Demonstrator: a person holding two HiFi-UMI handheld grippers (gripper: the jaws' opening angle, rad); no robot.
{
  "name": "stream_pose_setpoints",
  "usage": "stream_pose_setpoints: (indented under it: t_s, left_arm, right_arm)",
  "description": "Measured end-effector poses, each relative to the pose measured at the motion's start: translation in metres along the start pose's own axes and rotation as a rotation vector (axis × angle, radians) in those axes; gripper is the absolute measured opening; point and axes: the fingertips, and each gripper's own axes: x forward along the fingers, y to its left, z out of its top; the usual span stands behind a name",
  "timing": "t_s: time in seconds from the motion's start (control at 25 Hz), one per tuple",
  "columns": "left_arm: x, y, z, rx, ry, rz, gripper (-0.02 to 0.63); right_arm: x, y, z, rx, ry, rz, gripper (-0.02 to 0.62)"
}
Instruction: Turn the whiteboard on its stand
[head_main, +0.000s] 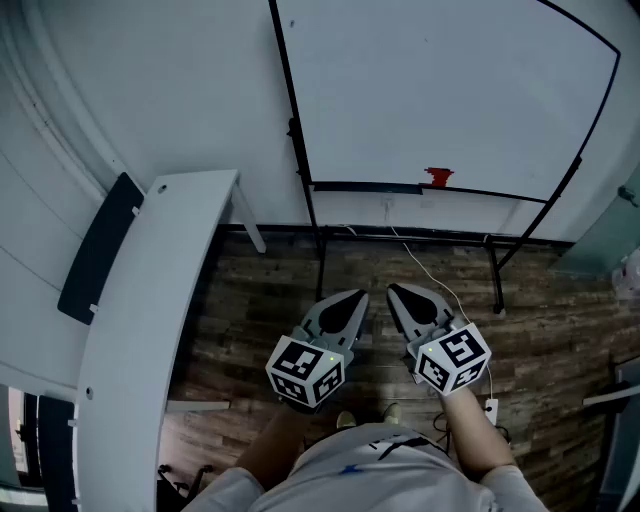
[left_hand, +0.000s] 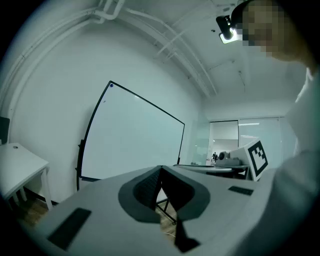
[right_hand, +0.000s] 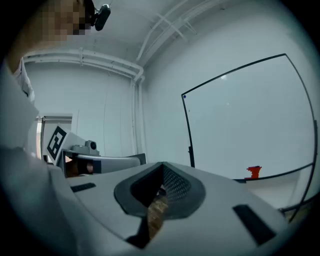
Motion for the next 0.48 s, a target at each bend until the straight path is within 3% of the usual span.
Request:
stream_pose_setpoints:
  t_s: [0.24,0.48]
  left_arm:
    - [-0.014,0.006,-0.003,-0.003,-0.001,-0.009,0.003]
    - [-0.042,0.042,0.003,0.003,-0.016,0.033,0.003]
  right_arm:
    - [0.001,0.013,-0.003,0.036,-0.004,0.015,0.012]
    - [0.009,0.016,-0.002,0.071,-0.036,-0.010,0.012]
